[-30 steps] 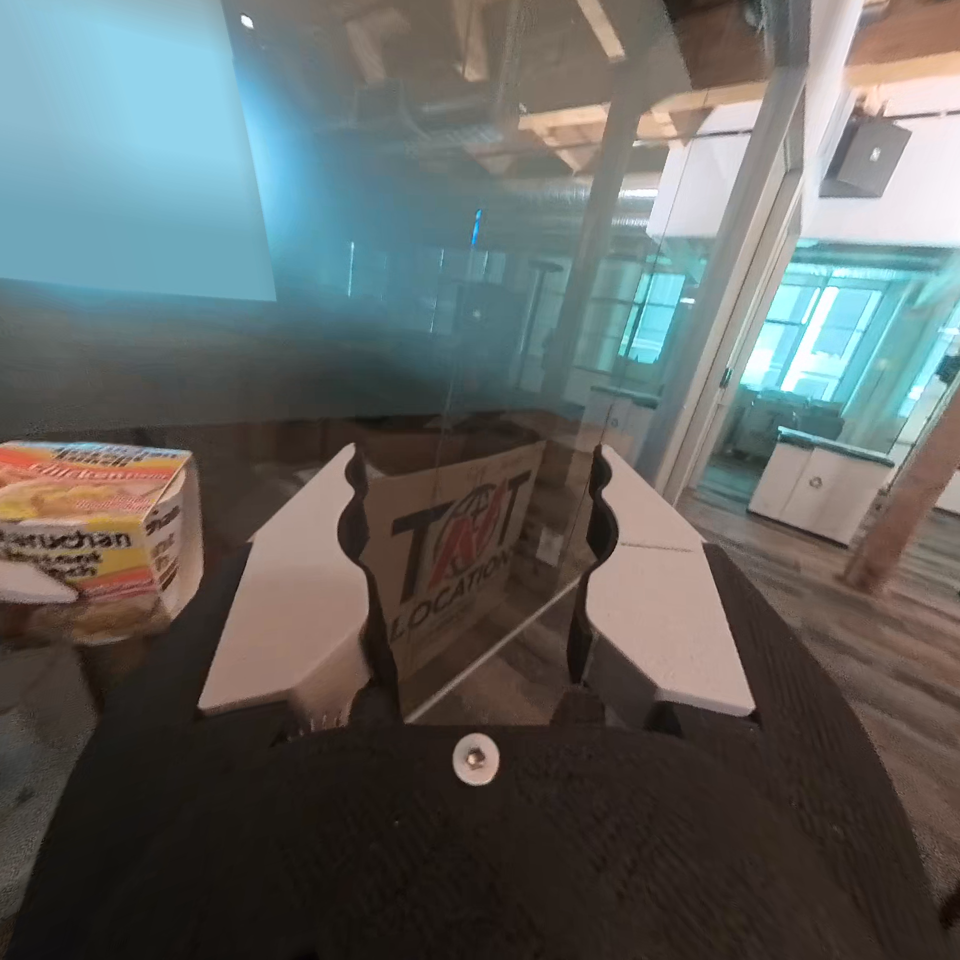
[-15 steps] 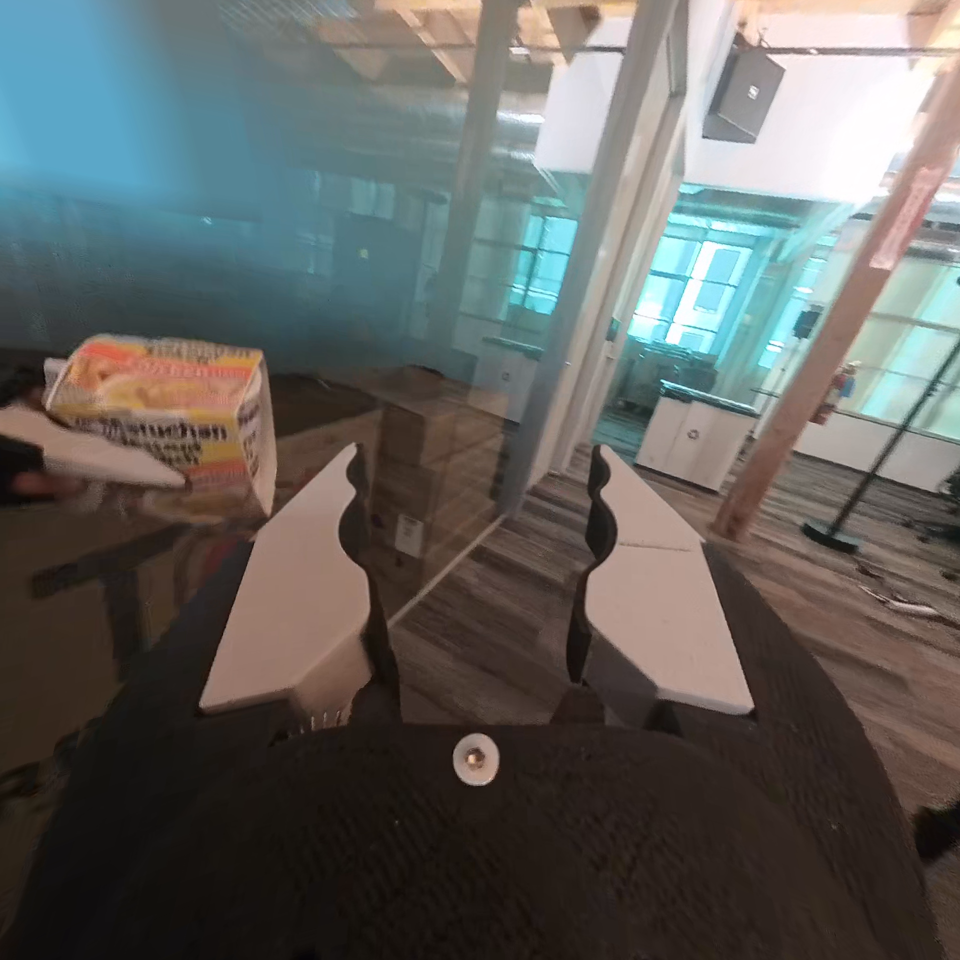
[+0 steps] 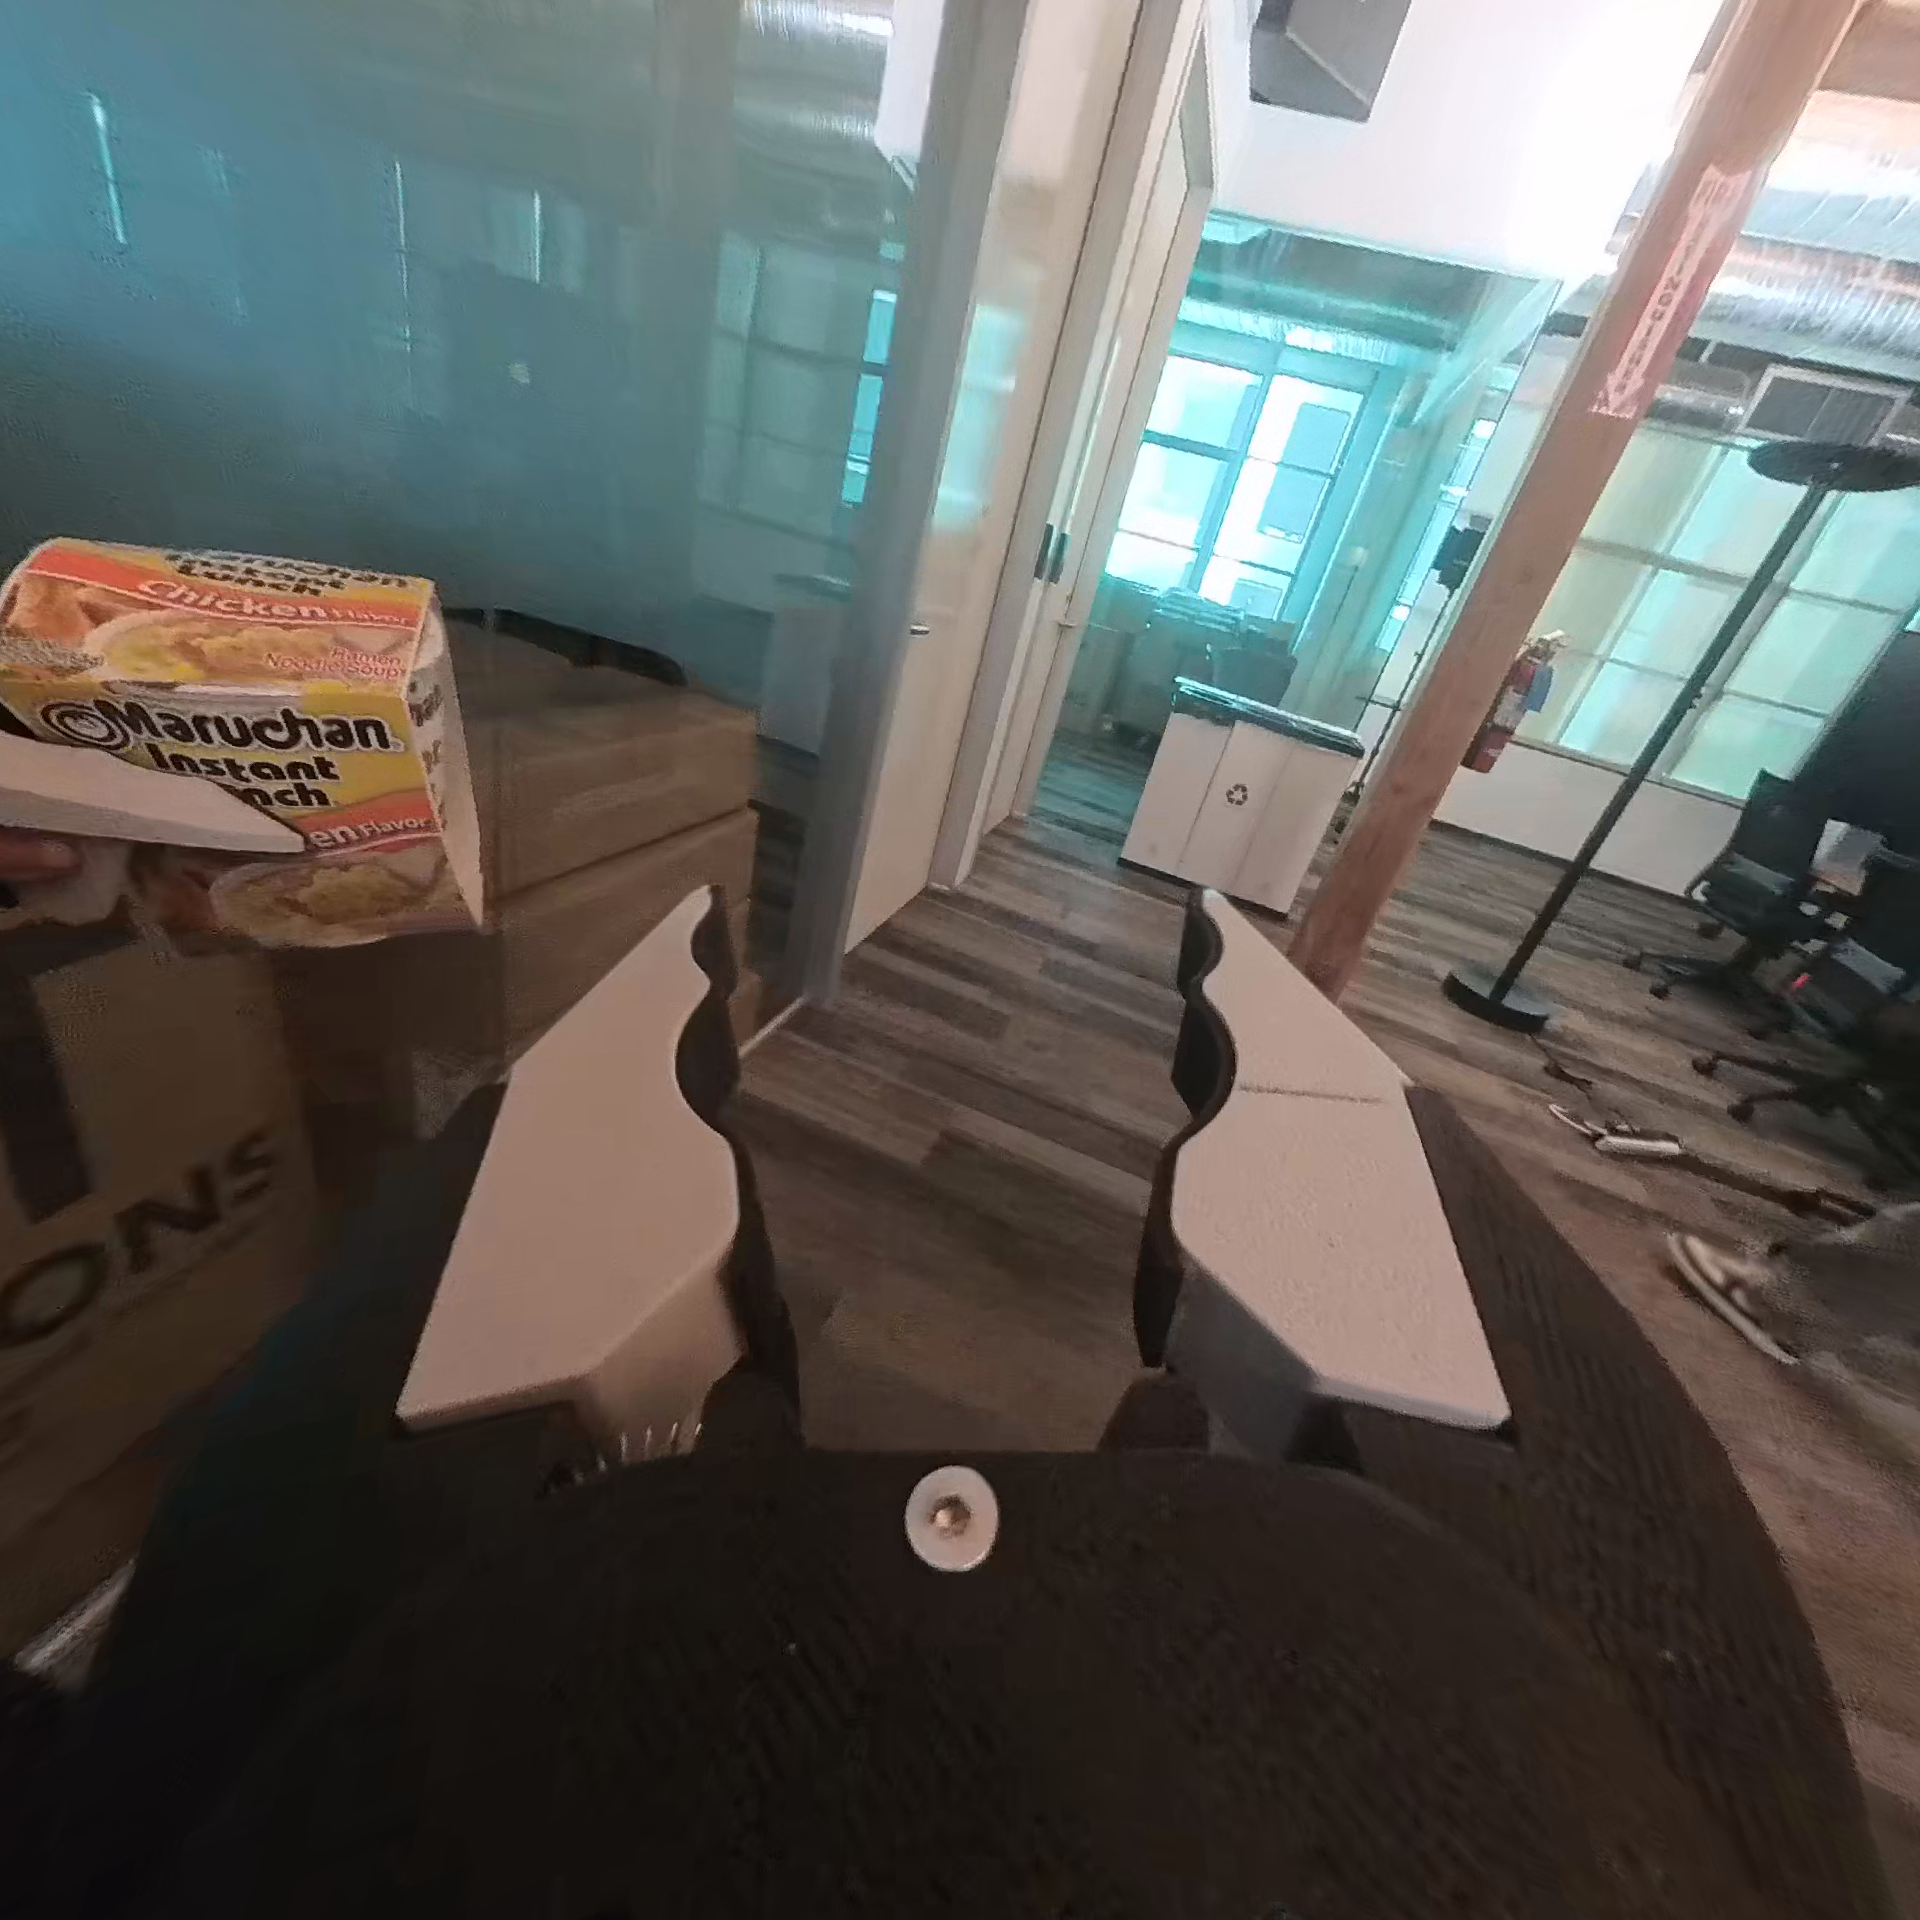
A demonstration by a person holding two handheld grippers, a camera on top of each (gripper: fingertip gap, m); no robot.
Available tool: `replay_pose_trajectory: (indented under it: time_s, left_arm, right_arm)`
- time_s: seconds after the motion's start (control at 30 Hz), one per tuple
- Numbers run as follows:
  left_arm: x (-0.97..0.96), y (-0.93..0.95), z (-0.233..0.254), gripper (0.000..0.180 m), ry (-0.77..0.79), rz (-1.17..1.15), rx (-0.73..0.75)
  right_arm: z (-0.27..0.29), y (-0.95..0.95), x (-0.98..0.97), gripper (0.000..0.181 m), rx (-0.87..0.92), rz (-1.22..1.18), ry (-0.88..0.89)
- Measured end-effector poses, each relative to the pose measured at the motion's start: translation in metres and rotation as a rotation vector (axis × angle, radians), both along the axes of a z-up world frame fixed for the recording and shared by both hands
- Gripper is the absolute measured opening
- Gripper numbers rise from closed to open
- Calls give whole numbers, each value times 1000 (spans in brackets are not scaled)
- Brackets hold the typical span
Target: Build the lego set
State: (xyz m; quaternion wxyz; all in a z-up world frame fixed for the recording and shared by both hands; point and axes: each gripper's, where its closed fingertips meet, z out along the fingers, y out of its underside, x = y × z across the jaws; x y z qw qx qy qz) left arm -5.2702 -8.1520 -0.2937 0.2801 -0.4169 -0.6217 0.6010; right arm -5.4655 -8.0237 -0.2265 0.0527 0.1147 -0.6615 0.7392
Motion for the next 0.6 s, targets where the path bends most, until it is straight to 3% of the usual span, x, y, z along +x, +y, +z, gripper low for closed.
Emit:
replay_pose_trajectory:
  time_s: [0.17, 0.37, 0.6]
  left_arm:
    - [-73, -121, -13, 93, 10, 3, 7]
    - [-209, -270, -34, 93, -4, -112, 13]
    - [-462, -370, -16, 93, -37, -500, 41]
  right_arm:
    - [-2, -112, -82, 84, -5, -63, 82]
    - [-26, -223, -207, 84, 3, -196, 38]
    - [-32, -292, -345, 84, 94, -387, 5]
